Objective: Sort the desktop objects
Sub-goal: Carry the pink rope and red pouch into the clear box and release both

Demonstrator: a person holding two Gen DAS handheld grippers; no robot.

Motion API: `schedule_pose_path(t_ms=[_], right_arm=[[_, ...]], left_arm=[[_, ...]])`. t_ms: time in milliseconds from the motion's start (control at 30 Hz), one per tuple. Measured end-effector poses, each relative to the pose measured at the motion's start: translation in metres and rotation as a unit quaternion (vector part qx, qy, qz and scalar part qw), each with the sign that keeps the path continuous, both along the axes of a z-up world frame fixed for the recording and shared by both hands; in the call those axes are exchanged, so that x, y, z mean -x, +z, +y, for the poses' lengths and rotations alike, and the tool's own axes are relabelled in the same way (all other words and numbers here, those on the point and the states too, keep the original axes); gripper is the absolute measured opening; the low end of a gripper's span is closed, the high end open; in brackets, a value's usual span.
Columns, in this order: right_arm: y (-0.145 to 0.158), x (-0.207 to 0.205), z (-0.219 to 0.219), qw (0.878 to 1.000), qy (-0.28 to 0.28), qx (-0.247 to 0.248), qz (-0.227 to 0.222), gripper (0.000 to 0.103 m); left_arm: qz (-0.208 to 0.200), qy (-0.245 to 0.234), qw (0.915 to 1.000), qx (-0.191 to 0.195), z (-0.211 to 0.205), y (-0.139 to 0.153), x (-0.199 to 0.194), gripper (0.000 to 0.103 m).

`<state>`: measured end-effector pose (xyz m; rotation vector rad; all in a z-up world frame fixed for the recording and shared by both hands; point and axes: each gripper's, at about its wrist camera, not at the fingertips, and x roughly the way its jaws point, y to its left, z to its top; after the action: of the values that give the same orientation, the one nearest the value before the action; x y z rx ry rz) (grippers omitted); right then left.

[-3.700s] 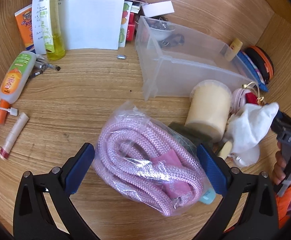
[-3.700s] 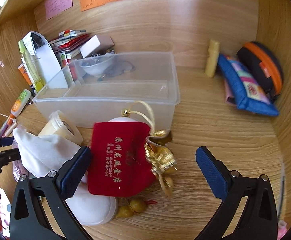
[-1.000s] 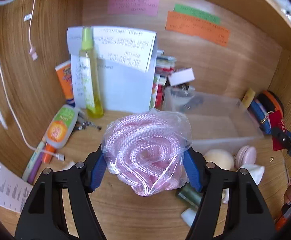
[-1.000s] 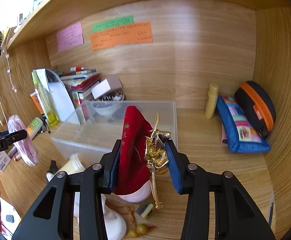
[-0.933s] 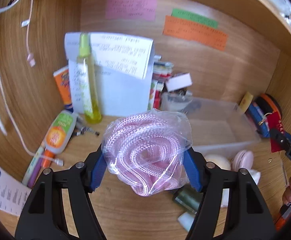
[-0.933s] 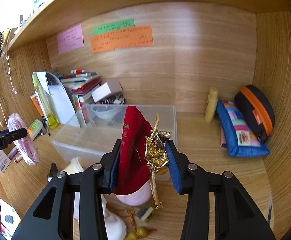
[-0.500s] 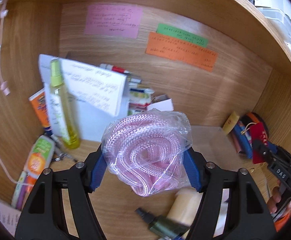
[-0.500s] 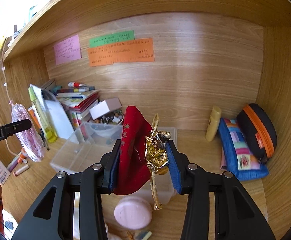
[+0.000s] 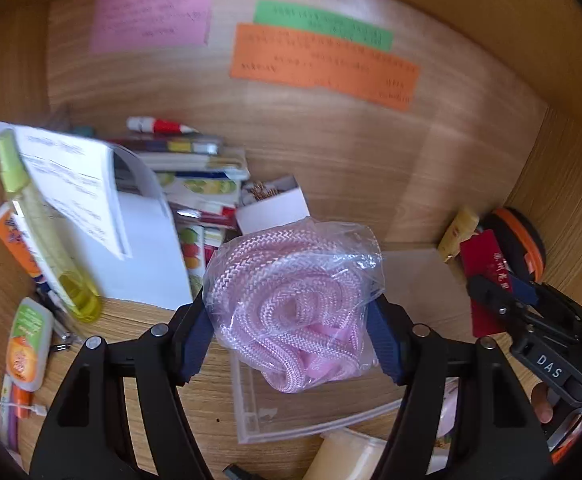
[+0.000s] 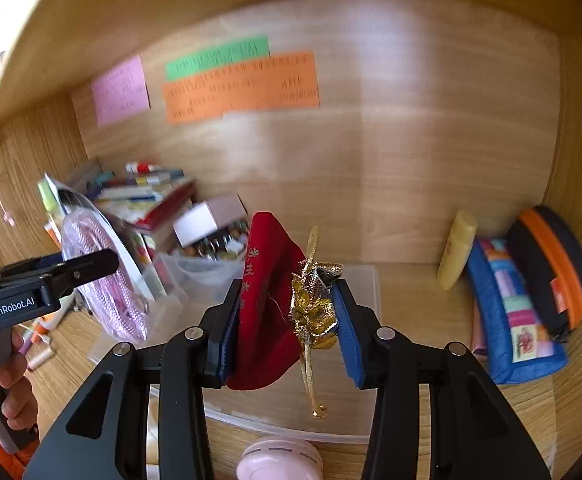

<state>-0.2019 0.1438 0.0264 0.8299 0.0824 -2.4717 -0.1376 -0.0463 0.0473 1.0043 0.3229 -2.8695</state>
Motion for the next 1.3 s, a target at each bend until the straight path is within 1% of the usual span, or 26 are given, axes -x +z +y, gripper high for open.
schedule_pose_path(t_ms=[100,267,433,500,700,833,900,933,1000,1100,1300], right_arm=[[-0.014,0.009,-0.002,1.000,-0.001,-0.008,-0.023,0.039],[-0.028,0.016,-0.006,0.999,-0.005,-0.031,-0.042,0.039],[-0.036,0.014,-0.013,0.998,0.003,-0.052,-0.044,0.039],[-0.039,0.015,-0.015,0.997,-0.006,-0.061,-0.042,0.039],[-0.048,0.017,-0.021,0.996,-0.003,-0.080,-0.047,0.039],[-0.052,0.015,-0.027,0.994,0.002,-0.095,-0.045,0.040],[-0.053,0.013,-0.030,0.994,0.001,-0.105,-0.039,0.047],[-0.053,0.012,-0.031,0.994,0.001,-0.108,-0.035,0.049],[-0.052,0.009,-0.032,0.993,0.002,-0.112,-0.026,0.057],[-0.049,0.006,-0.033,0.993,-0.001,-0.115,-0.012,0.064],[-0.046,0.004,-0.032,0.994,-0.003,-0.112,-0.001,0.068]], left_arm=[[-0.013,-0.009,0.9998,0.007,0.004,-0.012,0.008,0.068],[-0.035,-0.021,0.9991,0.012,0.008,-0.033,0.020,0.068],[-0.061,-0.027,0.9977,0.013,0.007,-0.050,0.028,0.068],[-0.070,-0.029,0.9971,0.011,0.006,-0.056,0.031,0.068],[-0.064,-0.027,0.9968,0.040,0.014,-0.058,0.033,0.068],[-0.066,-0.029,0.9968,0.035,0.012,-0.059,0.033,0.070],[-0.066,-0.031,0.9968,0.034,0.011,-0.060,0.034,0.071],[-0.066,-0.032,0.9967,0.033,0.012,-0.061,0.034,0.071],[-0.066,-0.037,0.9967,0.031,0.013,-0.061,0.034,0.075],[-0.063,-0.040,0.9967,0.032,0.014,-0.060,0.031,0.079],[-0.057,-0.040,0.9970,0.034,0.013,-0.056,0.027,0.081]])
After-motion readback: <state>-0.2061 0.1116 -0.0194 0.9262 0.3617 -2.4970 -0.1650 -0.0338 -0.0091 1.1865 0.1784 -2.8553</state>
